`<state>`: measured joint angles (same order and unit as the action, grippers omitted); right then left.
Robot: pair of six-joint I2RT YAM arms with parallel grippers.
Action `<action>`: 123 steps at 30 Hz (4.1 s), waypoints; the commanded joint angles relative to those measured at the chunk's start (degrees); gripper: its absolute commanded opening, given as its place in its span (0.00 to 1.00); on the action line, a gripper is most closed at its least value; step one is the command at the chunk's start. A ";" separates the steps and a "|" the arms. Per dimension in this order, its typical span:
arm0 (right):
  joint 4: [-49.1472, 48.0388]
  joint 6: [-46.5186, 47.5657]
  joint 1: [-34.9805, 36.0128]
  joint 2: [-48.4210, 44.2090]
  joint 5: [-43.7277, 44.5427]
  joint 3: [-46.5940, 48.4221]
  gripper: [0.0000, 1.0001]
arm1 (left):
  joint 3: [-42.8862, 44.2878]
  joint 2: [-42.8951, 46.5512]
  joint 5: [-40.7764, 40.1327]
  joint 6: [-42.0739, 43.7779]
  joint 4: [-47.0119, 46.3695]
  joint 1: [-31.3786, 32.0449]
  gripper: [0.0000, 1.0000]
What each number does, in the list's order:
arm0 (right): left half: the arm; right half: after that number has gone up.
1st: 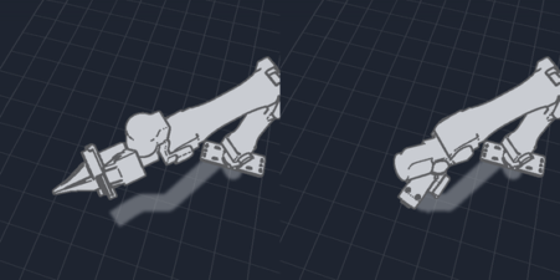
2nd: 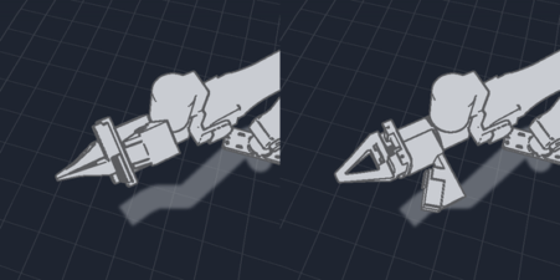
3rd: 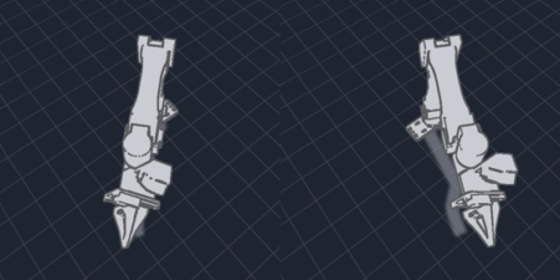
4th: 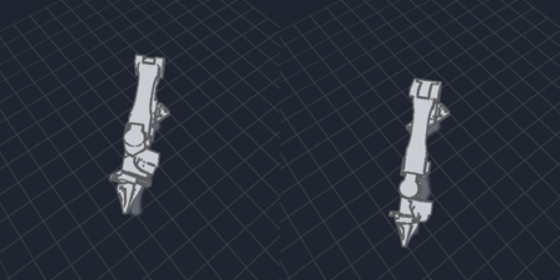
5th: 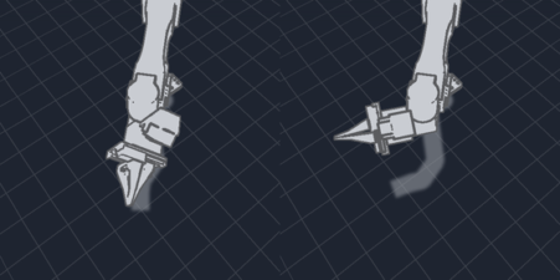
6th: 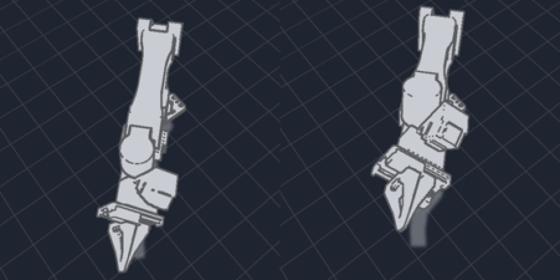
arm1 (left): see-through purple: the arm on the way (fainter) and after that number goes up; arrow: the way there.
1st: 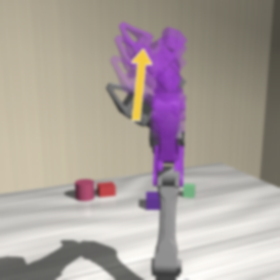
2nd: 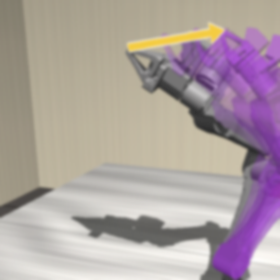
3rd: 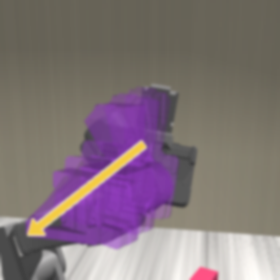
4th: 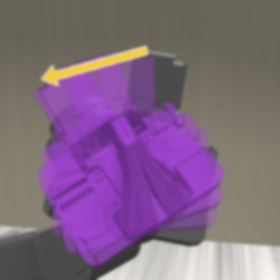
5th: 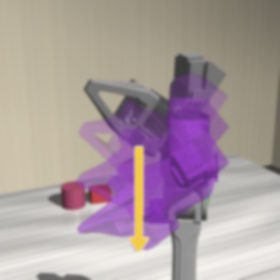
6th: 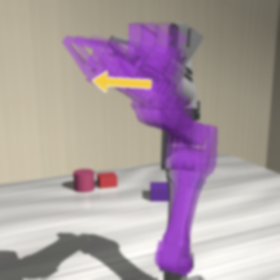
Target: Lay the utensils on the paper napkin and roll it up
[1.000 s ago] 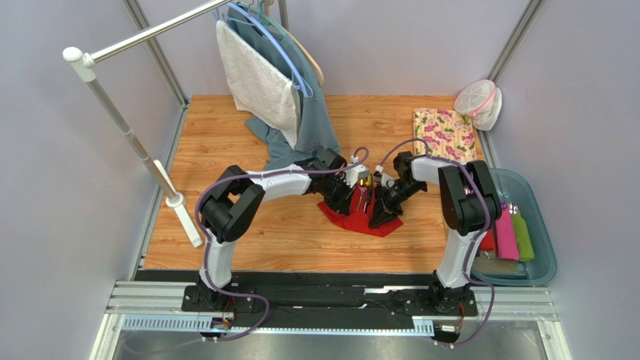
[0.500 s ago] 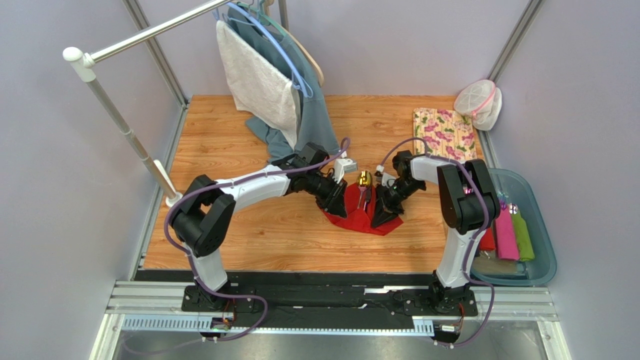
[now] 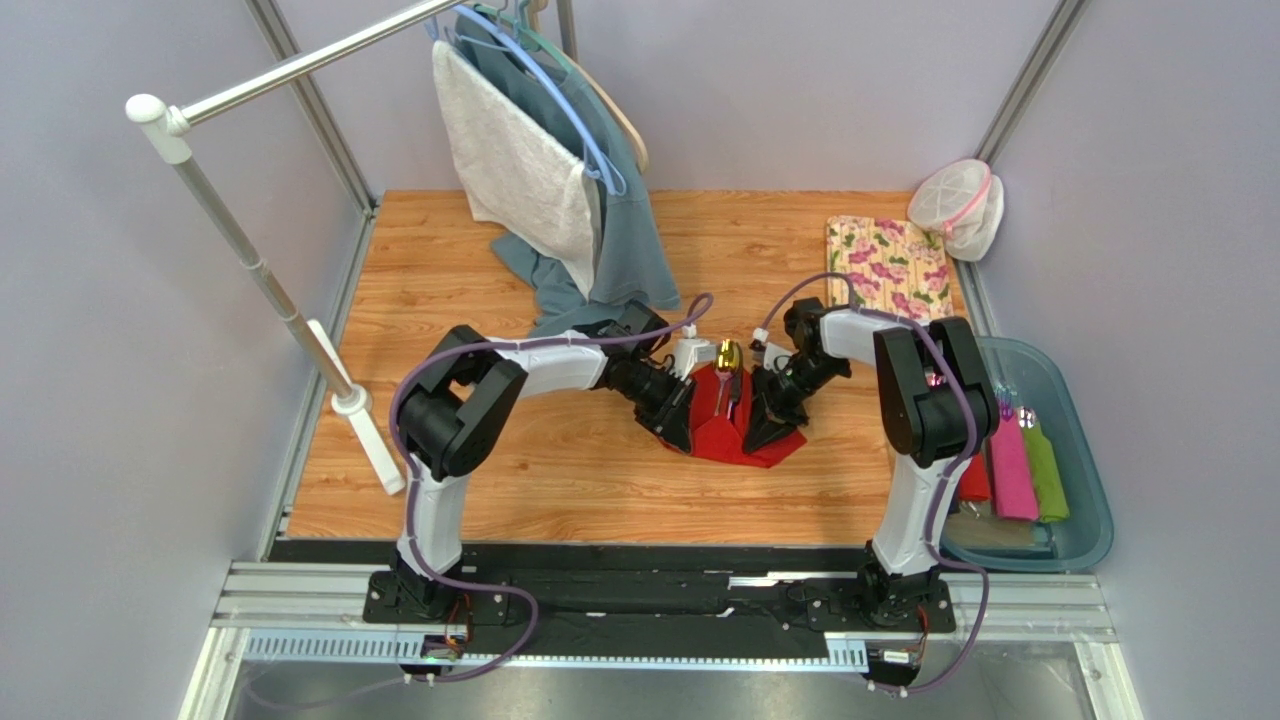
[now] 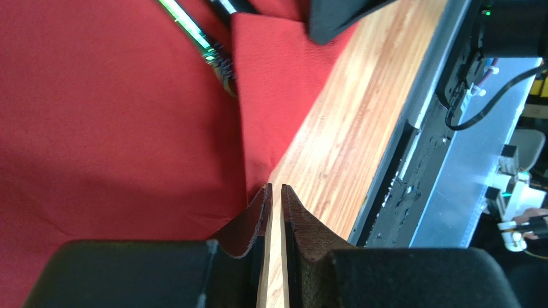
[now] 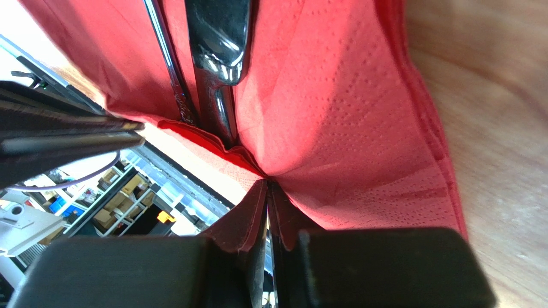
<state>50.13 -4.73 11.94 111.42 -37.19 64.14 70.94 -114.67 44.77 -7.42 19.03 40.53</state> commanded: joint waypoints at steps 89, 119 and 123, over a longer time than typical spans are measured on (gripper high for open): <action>0.05 7.72 -1.22 0.91 4.05 2.92 0.13 | -6.78 -2.30 0.49 -37.30 -47.76 -0.81 0.13; 5.86 5.08 -1.22 -3.22 -2.00 4.68 0.17 | -3.61 -10.04 -2.15 -37.58 -43.20 0.16 0.03; 4.98 3.69 -1.22 -4.28 -3.41 4.77 0.19 | -3.44 -10.48 -2.23 -38.02 -43.20 -0.10 0.01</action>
<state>55.46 0.67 11.05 110.30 -37.80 67.24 65.63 -124.22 43.13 -45.69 -23.70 40.47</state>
